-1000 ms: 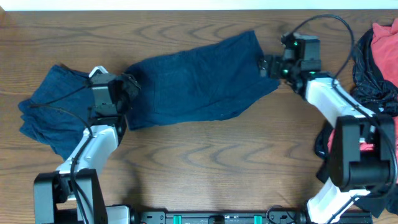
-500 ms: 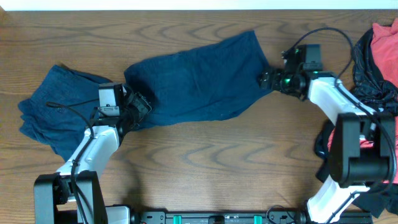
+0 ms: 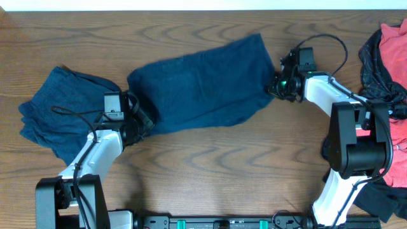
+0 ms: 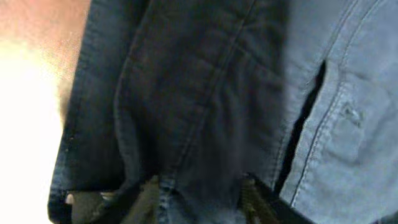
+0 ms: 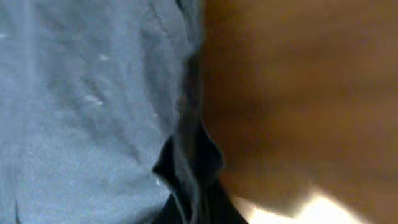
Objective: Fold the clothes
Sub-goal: 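Hold both ends and flatten the pants into a long strip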
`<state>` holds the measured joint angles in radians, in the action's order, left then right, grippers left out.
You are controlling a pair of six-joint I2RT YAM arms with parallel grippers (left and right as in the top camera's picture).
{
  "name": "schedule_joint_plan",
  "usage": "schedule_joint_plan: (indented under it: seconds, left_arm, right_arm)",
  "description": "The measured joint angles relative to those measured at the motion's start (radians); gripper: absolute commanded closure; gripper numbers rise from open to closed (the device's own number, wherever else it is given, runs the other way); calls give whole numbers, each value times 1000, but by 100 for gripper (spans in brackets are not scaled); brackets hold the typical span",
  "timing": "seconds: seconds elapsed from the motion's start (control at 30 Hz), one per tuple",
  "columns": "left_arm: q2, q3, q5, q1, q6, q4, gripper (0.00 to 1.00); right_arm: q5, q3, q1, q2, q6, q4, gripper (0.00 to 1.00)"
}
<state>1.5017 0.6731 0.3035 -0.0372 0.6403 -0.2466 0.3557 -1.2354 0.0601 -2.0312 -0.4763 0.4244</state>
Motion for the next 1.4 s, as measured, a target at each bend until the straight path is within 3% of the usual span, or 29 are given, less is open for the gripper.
schedule_joint_plan:
  seconds: [0.1,0.17,0.3,0.33,0.37,0.43,0.5,0.73,0.77,0.8,1.03,1.17,1.27,1.3,1.33,1.37,1.4]
  left_arm:
    - [0,0,9,0,-31,-49,79]
    - [0,0,26,2,-47,-76,79]
    - [0,-2,133,9,-93,-125,73]
    - [-1,-2,165,14,-107,-133,66]
    - [-4,-3,192,18,-124,-140,52]
    - [-22,-8,232,24,-138,-134,12]
    - [-47,-11,256,25,-146,-95,1]
    - [-59,-11,291,25,-151,45,2]
    - [-47,-11,294,25,-151,59,2]
    - [-32,-11,296,26,-150,72,2]
    - [110,1,326,50,-144,214,1]
    - [166,14,347,105,-134,298,33]
    - [201,17,343,158,-137,330,94]
    - [213,14,341,175,-136,328,94]
    - [221,11,342,187,-136,327,94]
    - [225,8,344,199,-138,325,94]
    - [226,6,344,206,-137,322,94]
  right_arm:
    - [-26,5,-55,35,-13,150,99]
    - [-60,14,-94,54,-12,211,97]
    - [-169,34,-205,105,36,317,78]
    - [-190,35,-229,122,58,341,70]
    - [-203,35,-241,135,73,356,60]
    - [-222,35,-259,166,114,388,53]
    - [-232,35,-262,185,142,421,50]
    - [-249,39,-268,232,200,488,45]
    - [-253,40,-269,248,201,489,29]
    - [-256,40,-272,270,200,488,1]
    - [-246,40,-289,478,231,465,1]
    - [-180,40,-289,551,283,450,1]
    - [-125,40,-288,562,322,445,1]
    - [-102,40,-286,560,343,443,11]
    - [-85,40,-282,560,370,441,36]
    - [-65,40,-276,560,393,439,87]
    - [-47,40,-264,560,411,436,99]
